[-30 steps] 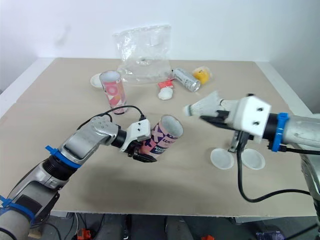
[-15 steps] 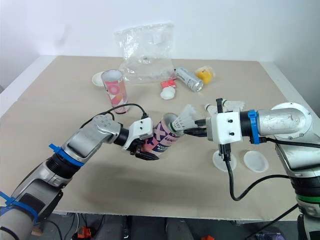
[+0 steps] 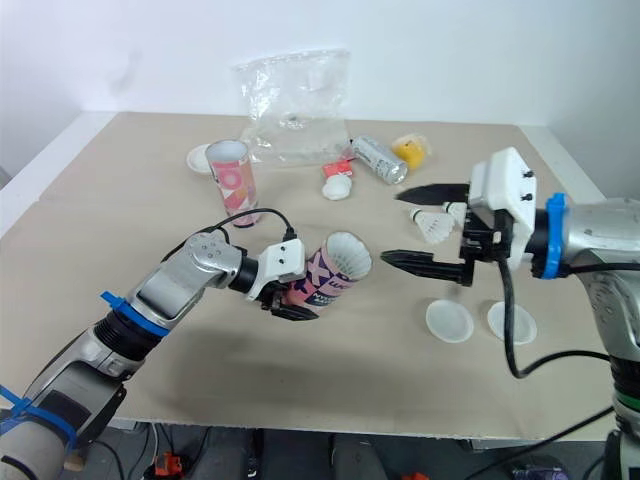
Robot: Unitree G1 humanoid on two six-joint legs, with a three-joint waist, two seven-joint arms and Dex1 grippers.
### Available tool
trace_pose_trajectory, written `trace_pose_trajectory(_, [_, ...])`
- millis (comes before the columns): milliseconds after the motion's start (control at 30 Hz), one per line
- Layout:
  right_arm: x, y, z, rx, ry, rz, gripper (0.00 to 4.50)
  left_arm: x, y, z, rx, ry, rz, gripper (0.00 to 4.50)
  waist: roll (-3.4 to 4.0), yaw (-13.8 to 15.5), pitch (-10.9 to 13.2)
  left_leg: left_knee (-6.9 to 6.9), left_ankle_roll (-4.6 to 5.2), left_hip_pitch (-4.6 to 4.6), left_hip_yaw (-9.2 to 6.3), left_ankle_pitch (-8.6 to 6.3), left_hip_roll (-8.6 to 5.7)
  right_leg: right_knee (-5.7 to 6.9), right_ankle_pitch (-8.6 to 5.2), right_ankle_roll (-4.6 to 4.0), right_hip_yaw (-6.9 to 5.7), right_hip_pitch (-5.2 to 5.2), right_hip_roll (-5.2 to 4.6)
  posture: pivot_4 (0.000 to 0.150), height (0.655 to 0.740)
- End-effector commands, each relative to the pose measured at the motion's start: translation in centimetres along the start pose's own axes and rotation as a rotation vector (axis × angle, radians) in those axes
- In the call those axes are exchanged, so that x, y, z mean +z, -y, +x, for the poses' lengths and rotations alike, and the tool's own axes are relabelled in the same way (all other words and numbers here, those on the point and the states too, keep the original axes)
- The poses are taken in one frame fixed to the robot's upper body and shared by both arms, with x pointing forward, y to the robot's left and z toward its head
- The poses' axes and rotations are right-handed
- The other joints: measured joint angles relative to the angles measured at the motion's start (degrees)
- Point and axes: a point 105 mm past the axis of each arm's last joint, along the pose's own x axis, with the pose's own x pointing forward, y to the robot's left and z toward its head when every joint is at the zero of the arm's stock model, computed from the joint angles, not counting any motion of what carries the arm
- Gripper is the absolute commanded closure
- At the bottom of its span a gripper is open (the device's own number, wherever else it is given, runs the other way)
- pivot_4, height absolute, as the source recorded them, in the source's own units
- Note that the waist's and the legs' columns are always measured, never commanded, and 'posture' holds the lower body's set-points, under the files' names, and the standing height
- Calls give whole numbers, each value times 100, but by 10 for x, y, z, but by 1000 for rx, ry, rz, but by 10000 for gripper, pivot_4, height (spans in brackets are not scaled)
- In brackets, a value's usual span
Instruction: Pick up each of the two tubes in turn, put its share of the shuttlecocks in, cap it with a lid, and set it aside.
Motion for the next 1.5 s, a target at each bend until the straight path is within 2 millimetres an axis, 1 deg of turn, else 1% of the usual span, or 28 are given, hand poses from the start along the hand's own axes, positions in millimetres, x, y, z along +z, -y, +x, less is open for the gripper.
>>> trace_pose_trajectory(33, [-8,2,-13,-99,-17,60,427,-10,-5,1,33,-49,6,11531,2,0,-1,1,0,0,0,0,0,0,0,1,0,1,0,1500,7400])
trace_pose_trajectory(67, [-9,1,-12,-112,-10,82,427,-9,-5,1,32,-47,7,11531,4,-1,-2,4,0,0,1,0,0,0,2,3,0,0,0,1500,7400])
trace_pose_trajectory(133, [-3,0,-8,-118,32,85,427,-9,-5,2,29,-49,11,11531,13,-19,-7,13,0,0,3,0,0,0,8,9,1,0,0,1500,7400])
trace_pose_trajectory(300, [19,4,8,-106,107,38,427,-10,-5,2,23,-61,32,11531,9,-28,-4,29,6,1,4,4,1,0,29,11,1,0,-1,1500,7400])
trace_pose_trajectory(333, [22,5,9,-95,111,27,2731,-10,-4,2,22,-64,35,11531,9,-29,-4,30,6,1,5,4,1,0,30,11,2,-2,-2,1500,7400])
trace_pose_trajectory(367, [25,5,10,-77,107,13,5426,-11,-4,2,22,-67,37,11531,8,-29,-4,30,6,1,5,5,1,0,32,8,2,-2,-2,1500,7400])
trace_pose_trajectory(433, [30,1,13,-12,78,-33,12796,-10,-5,2,21,-69,37,11531,8,-29,-4,28,6,0,5,4,3,-1,32,8,1,-3,-2,1500,7400])
trace_pose_trajectory(467, [34,-1,14,23,61,-62,17596,-10,-5,2,19,-69,35,11531,8,-29,-4,27,7,-1,6,5,3,-1,30,6,1,-3,-3,1500,7400])
trace_pose_trajectory(533, [45,-5,19,90,61,-94,24391,-10,-5,1,17,-71,32,11531,12,-30,-3,24,7,-3,10,4,3,-1,28,4,2,-6,-4,1500,7400])
trace_pose_trajectory(600, [50,-11,26,168,26,-147,34583,-10,-4,1,15,-73,28,11531,14,-30,-2,23,8,-5,16,4,4,-1,28,4,5,-13,-5,1500,7400])
trace_pose_trajectory(633, [51,-14,30,210,7,-163,38646,-10,-4,1,15,-73,26,11531,14,-31,-2,22,7,-5,17,3,5,-1,27,4,5,-15,-3,1500,7400])
trace_pose_trajectory(667, [52,-18,34,249,-12,-176,44310,-10,-4,1,13,-72,24,11531,12,-32,-1,19,7,-5,15,3,6,-1,25,1,3,-16,-2,1500,7400])
trace_pose_trajectory(800, [46,-28,47,394,-79,-226,44310,-9,-4,1,9,-70,18,11531,12,-31,0,20,4,-5,19,1,7,-2,22,0,3,-19,-4,1500,7400])
trace_pose_trajectory(933, [29,-31,65,528,-204,-296,44310,-7,-2,2,-1,-63,13,11531,13,-36,-1,21,4,-6,21,1,7,-1,22,0,3,-24,-4,1500,7400])
trace_pose_trajectory(1000, [29,-28,77,549,-218,-310,44310,-6,-1,3,-3,-60,12,11531,12,-27,-1,21,3,-6,20,0,7,-1,22,0,3,-24,-4,1500,7400])
trace_pose_trajectory(1067, [25,-24,86,574,-267,-388,44310,-5,-1,3,-6,-57,10,11531,13,-30,-1,21,3,-8,22,0,7,-1,22,-1,3,-24,-5,1500,7400])
trace_pose_trajectory(1133, [21,-21,95,595,-317,-402,44310,-5,-1,3,-5,-56,6,11531,13,-23,-1,21,3,-10,20,0,7,-1,22,-1,1,-25,-4,1500,7400])
trace_pose_trajectory(1300, [9,-16,111,628,-421,-449,44310,-7,-1,2,2,-60,-2,11531,13,-18,-1,22,1,-17,19,-1,7,-1,20,-2,-1,-28,-3,1500,7400])
trace_pose_trajectory(1400, [4,-16,119,652,-459,-477,44310,-8,-2,1,5,-61,-5,11531,14,-25,-2,22,1,-18,18,-1,7,0,19,-2,-1,-26,-2,1500,7400])
trace_pose_trajectory(1500, [-3,-21,129,695,-489,-491,44310,-7,-2,2,8,-60,-8,11531,14,-33,-2,25,1,-14,15,-1,9,5,21,-2,-3,-24,2,1500,7400])
